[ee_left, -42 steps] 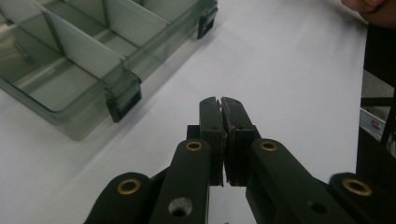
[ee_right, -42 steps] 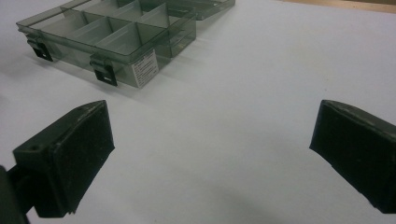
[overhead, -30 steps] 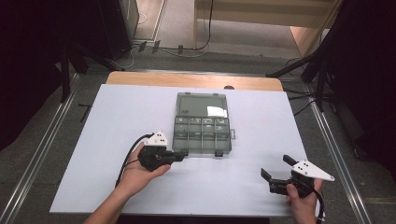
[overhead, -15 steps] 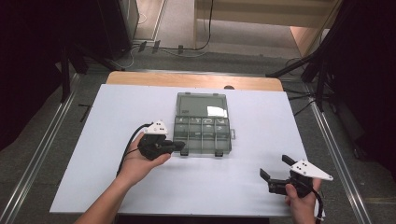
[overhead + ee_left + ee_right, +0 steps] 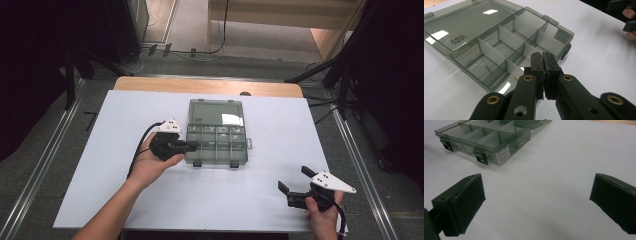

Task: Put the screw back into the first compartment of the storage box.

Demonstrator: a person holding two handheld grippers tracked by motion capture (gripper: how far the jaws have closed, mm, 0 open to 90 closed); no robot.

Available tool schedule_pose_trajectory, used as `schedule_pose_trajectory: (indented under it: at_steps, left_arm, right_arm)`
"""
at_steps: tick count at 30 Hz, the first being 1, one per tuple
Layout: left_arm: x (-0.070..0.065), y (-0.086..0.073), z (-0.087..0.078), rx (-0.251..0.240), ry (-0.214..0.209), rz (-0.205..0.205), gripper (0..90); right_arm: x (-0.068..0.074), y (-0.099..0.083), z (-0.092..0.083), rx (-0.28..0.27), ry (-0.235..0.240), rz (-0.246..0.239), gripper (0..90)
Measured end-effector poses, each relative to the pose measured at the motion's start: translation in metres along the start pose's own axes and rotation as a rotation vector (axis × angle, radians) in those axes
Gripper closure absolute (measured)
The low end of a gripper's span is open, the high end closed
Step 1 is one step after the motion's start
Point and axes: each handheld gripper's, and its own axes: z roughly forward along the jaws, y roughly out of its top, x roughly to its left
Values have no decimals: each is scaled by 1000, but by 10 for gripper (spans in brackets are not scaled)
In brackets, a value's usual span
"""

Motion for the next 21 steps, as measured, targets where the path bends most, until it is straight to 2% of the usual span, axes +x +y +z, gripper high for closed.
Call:
schedule_pose_trajectory:
  at_steps: [9, 21]
  left_arm:
    - [11, 10, 5, 2, 17, 4, 885]
    - [24, 20, 15, -2, 39, -14, 885]
  right_arm:
    - [0, 0, 0, 0, -2, -1, 0]
    - [0, 0, 1, 7, -3, -2, 0]
